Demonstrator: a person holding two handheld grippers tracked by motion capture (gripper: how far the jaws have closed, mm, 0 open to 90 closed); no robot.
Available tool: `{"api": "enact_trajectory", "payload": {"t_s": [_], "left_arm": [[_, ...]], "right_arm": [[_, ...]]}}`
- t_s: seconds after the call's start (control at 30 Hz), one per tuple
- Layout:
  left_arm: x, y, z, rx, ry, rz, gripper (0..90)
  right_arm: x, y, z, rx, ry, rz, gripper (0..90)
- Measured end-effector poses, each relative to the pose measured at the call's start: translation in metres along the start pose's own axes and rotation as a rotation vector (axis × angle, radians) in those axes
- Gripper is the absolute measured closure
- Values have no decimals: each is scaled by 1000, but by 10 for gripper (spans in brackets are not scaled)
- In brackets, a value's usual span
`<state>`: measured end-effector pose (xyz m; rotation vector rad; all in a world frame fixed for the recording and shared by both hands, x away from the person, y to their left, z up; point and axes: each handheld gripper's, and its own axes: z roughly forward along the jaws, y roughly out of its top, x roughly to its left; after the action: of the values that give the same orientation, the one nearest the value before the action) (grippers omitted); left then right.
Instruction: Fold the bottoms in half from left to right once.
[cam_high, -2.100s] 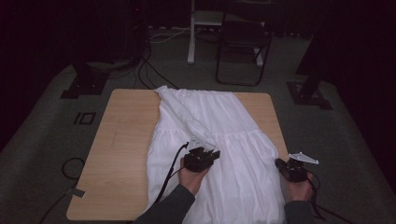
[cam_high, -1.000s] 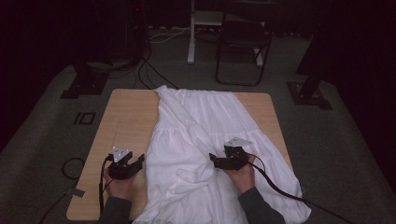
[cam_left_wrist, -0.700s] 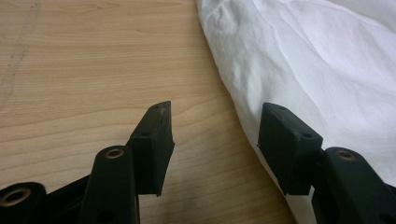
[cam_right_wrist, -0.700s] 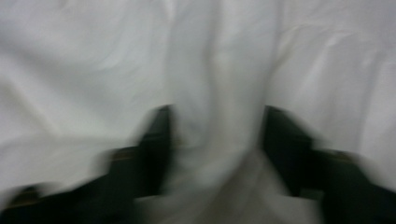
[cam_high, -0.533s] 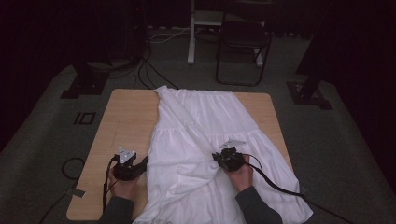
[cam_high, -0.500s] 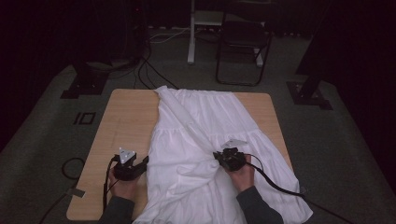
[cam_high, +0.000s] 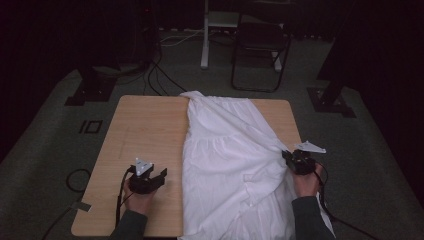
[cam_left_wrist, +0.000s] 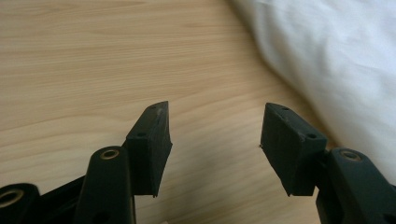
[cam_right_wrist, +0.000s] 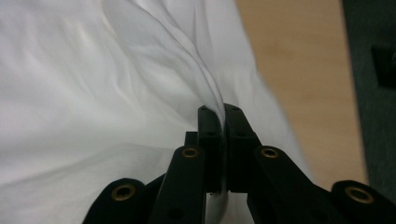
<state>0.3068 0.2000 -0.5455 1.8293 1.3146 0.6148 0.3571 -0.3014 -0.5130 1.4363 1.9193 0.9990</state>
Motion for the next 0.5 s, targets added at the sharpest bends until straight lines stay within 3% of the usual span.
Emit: {"api": "enact_trajectory", "payload": {"t_s": [0.07,0.1,0.13,0.2,0.3,0.37,0.43,0.47,0.5], "left_arm": [[-14,2,5,10,-37,26,426],[-14,2,5,10,-37,26,424],[-32,3,13,23,-81,57,424],[-48,4,23,42,-103,90,409],[-67,5,37,74,-92,125,390],[-73,6,46,122,-78,141,400],[-74,8,49,121,-97,150,508],[-74,11,49,130,-88,164,644],[-76,13,50,136,-51,192,729]], "right_arm": [[-5,-15,16,54,3,7,866],[-5,-15,16,54,3,7,866],[-5,-19,20,64,4,12,865],[-4,-27,33,111,2,4,858],[-2,-30,38,139,6,-5,849],[-2,-31,38,140,7,-5,846],[-2,-31,38,142,11,-2,842],[-1,-32,38,142,14,-2,840],[0,-32,38,142,22,-3,839]]}}
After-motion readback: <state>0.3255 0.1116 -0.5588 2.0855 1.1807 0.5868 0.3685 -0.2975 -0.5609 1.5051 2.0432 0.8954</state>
